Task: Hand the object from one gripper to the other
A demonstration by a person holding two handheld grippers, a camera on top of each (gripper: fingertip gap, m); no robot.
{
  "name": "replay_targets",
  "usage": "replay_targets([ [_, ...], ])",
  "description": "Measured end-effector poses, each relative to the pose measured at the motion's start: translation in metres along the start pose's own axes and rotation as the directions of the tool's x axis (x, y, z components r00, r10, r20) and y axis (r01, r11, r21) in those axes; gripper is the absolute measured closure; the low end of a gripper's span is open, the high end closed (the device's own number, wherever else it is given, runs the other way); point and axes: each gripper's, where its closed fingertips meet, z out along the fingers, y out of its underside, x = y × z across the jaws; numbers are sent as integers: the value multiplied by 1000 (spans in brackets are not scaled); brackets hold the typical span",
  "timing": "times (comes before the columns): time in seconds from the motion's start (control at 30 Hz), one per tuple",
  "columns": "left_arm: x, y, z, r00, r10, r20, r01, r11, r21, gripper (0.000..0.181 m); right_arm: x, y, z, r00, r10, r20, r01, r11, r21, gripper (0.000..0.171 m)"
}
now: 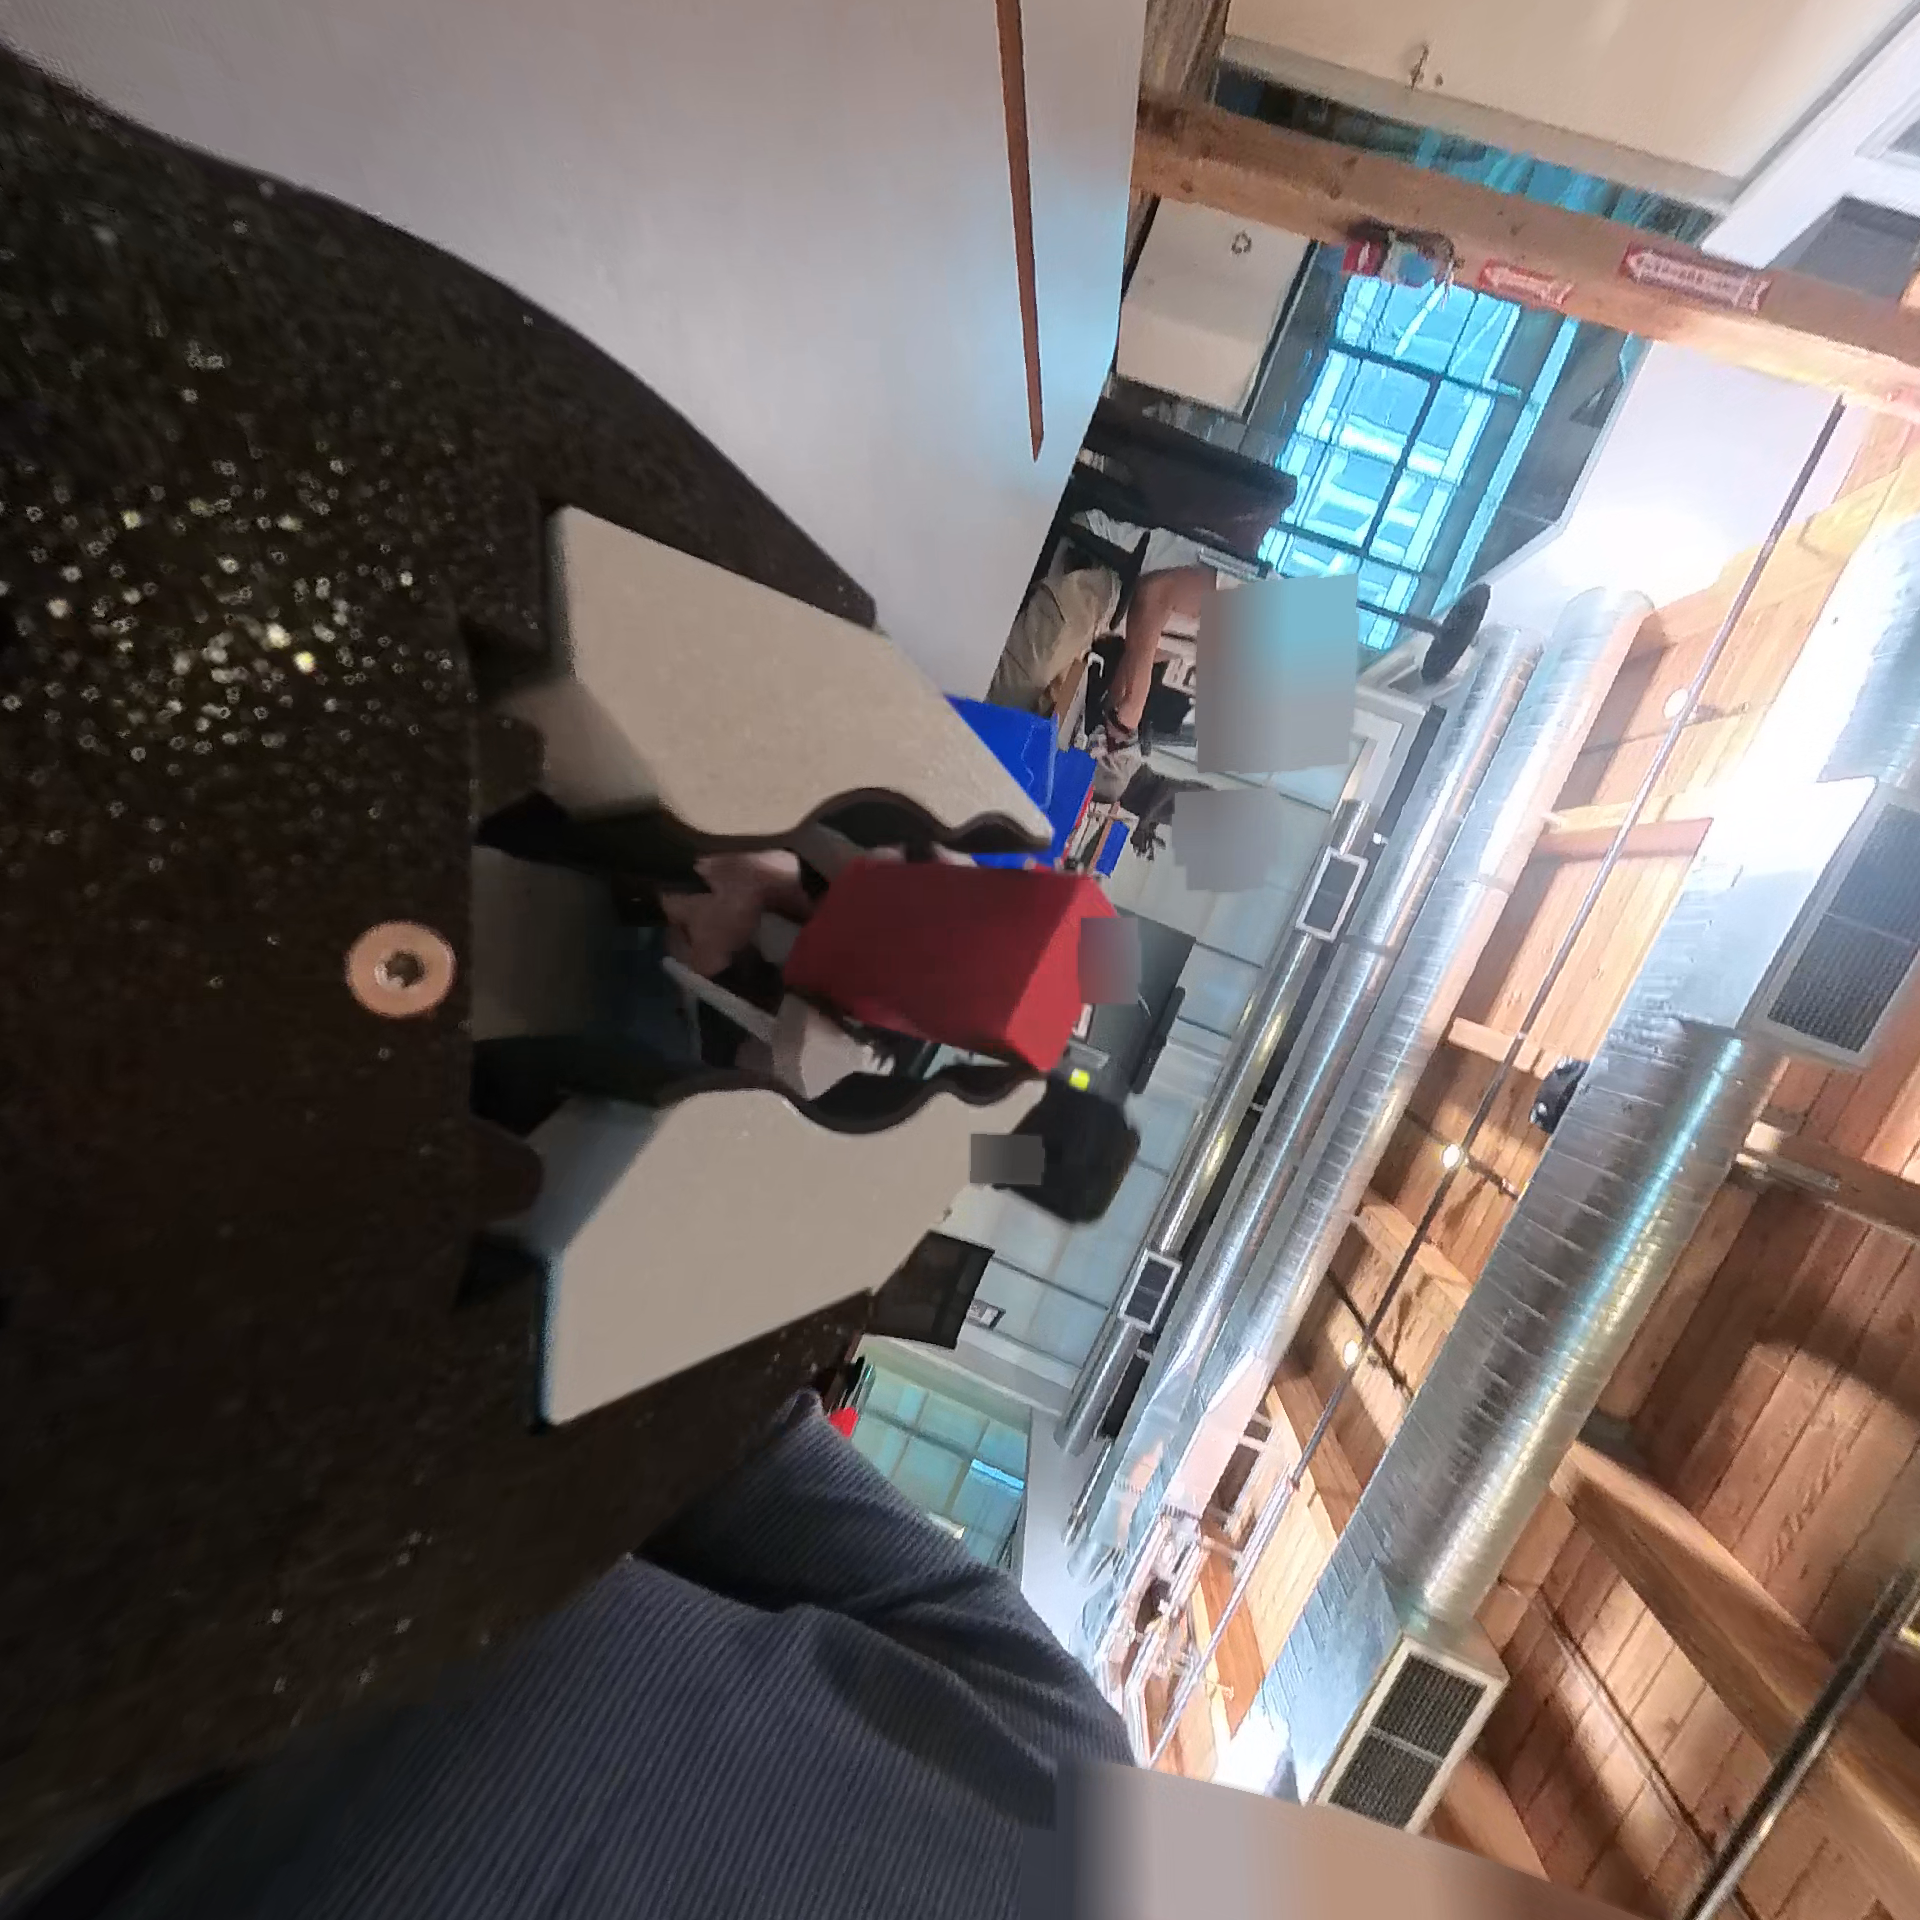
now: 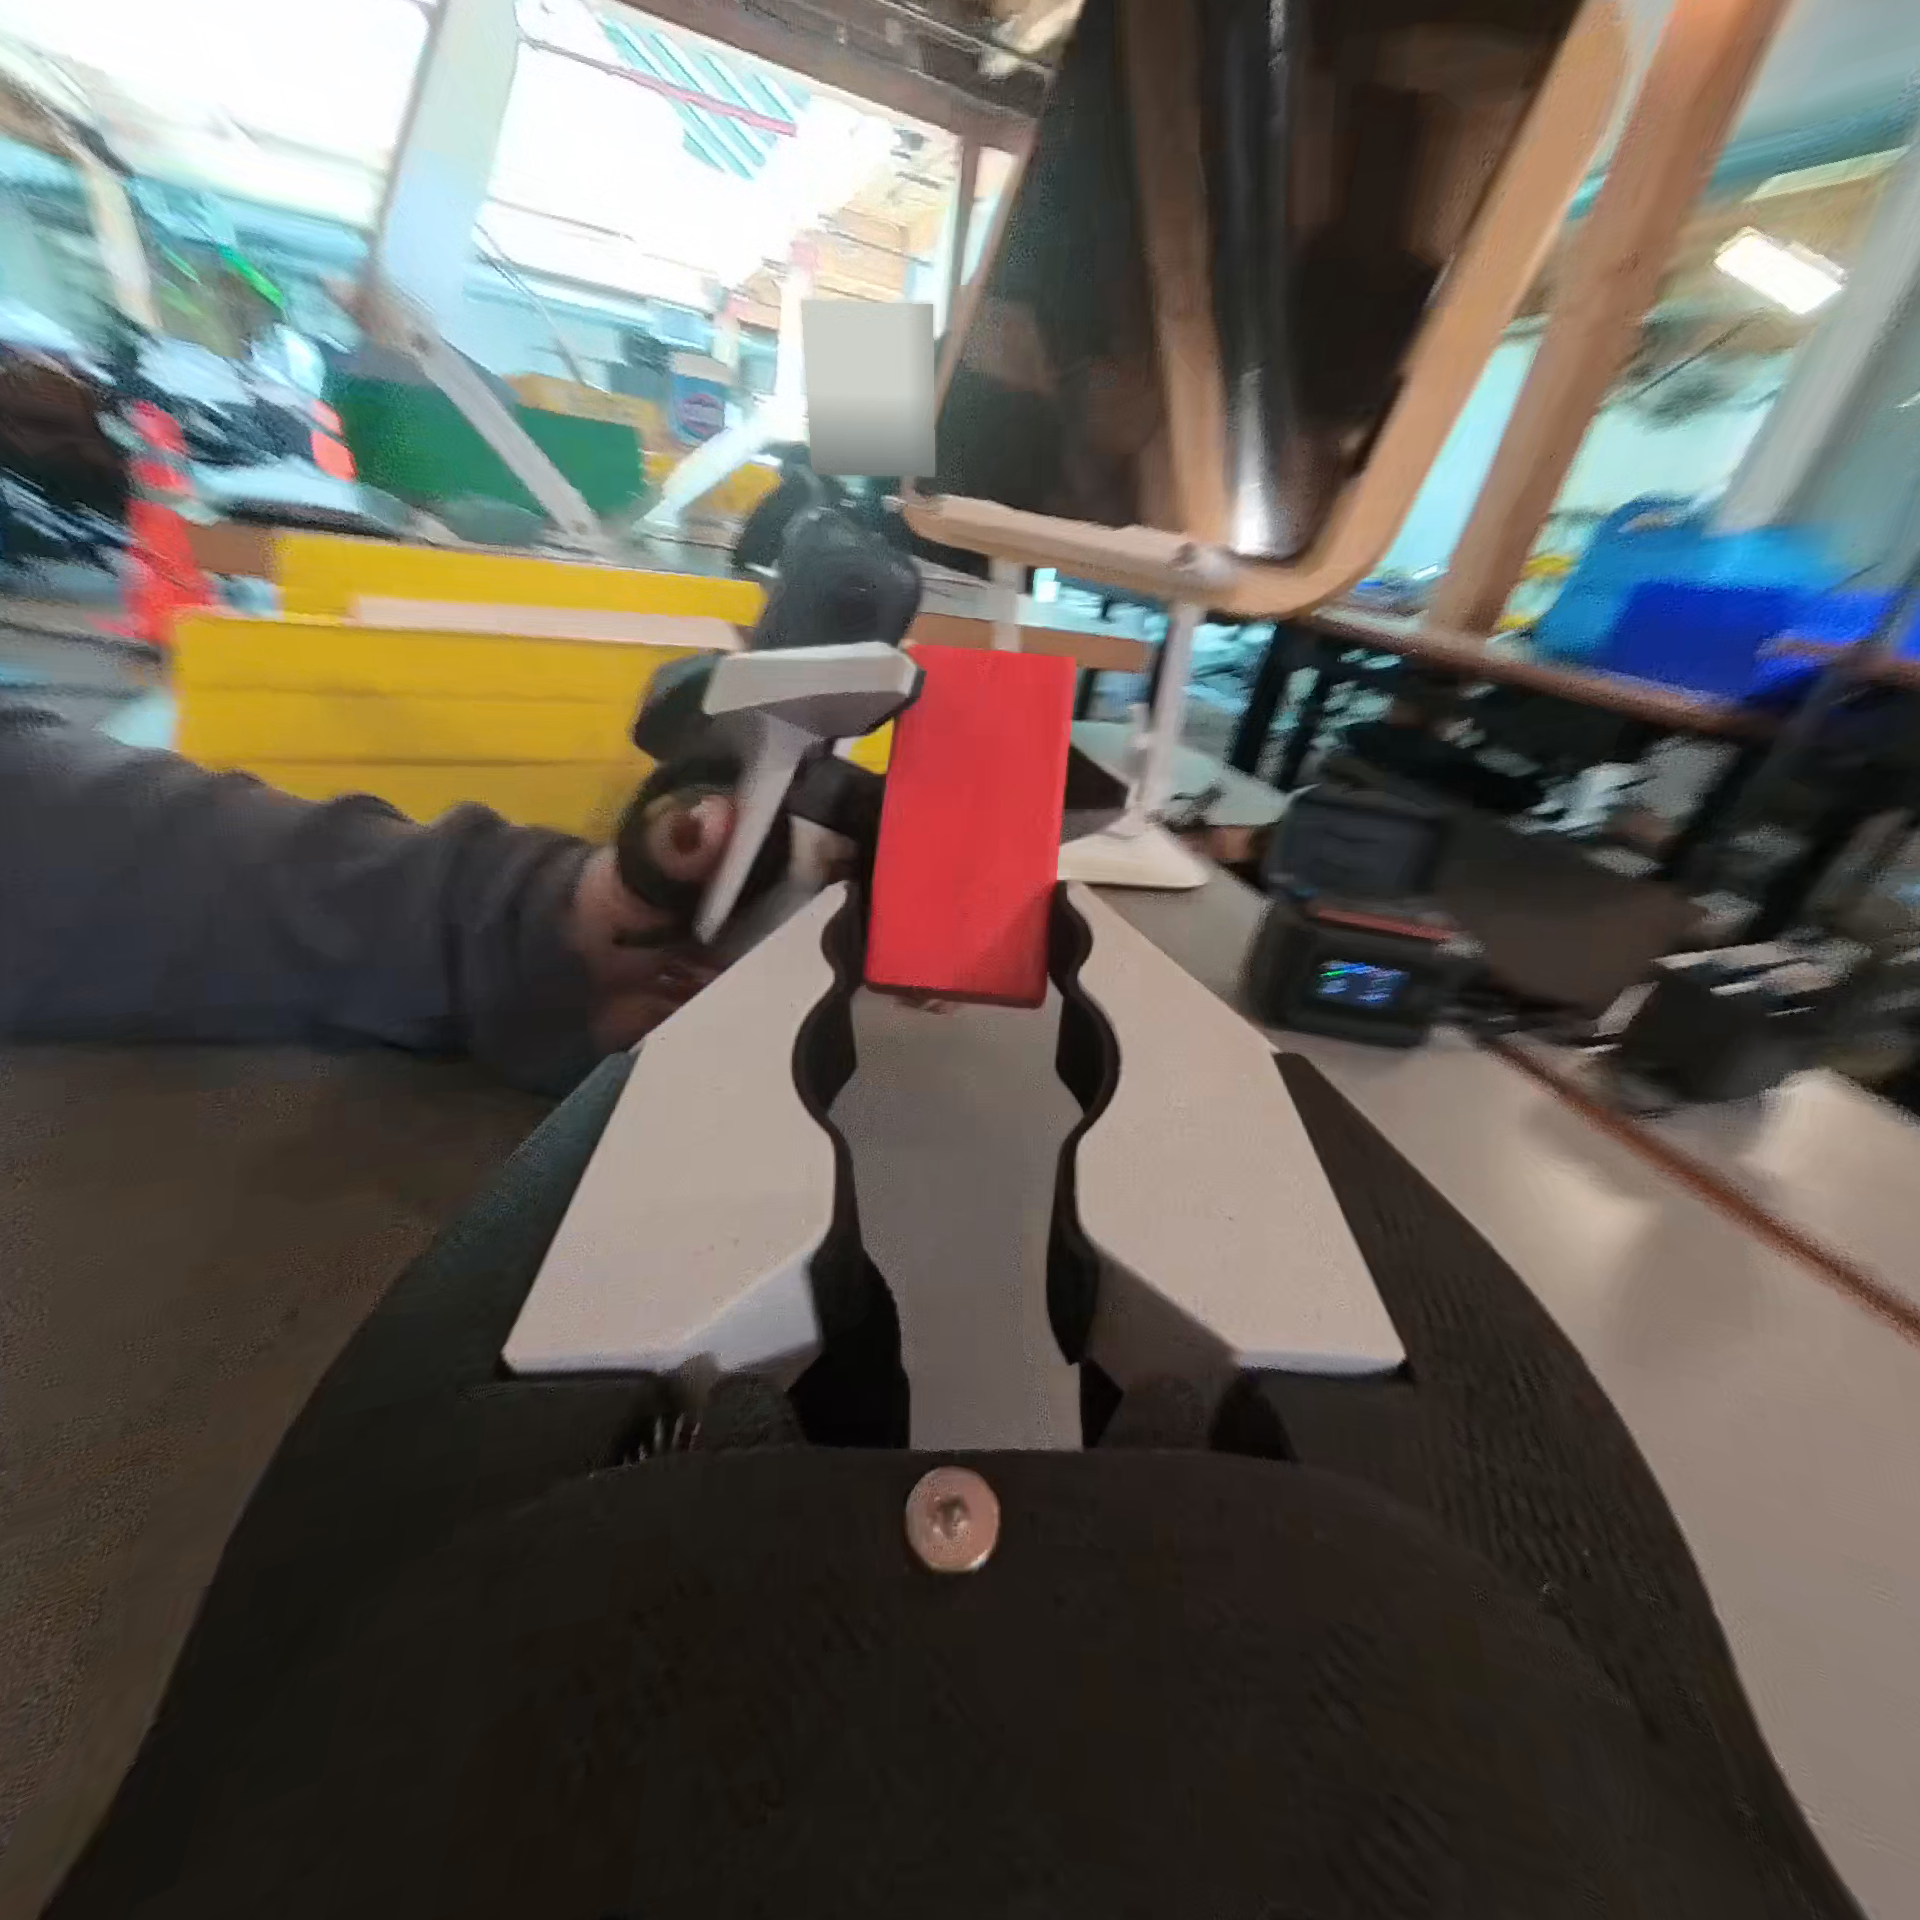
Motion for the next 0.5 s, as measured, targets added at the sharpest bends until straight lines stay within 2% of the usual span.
replay_targets([
  [0.07, -6, -1, 0, 999, -28, 30, 28, 1000, 3, 130, 13, -3, -3, 981, -155, -118, 153, 988, -29, 138],
  [0.17, -12, -1, -1, 998, -32, 63, 32, 999, 4, 128, 26, -1, -6, 863, -436, -253, 414, 900, -138, 137],
  [0.23, -18, -3, -3, 992, 18, 125, -18, 1000, 5, 148, 24, 3, -4, 746, -615, -255, 571, 788, -231, 137],
  [0.3, -12, -3, -4, 990, 88, 109, -88, 996, 1, 162, 19, 5, 0, 686, -685, -245, 634, 728, -261, 138],
  [0.37, -10, -4, -5, 987, 122, 106, -122, 993, -2, 167, 16, 4, 0, 704, -666, -246, 623, 745, -236, 137],
  [0.43, -7, -6, -5, 977, 180, 113, -181, 984, -6, 167, 12, 3, -1, 796, -567, -214, 544, 824, -161, 131],
  [0.5, -4, -11, -7, 905, 390, 171, -391, 920, -27, 167, 14, 4, -4, 877, -443, -188, 428, 896, -116, 122],
])
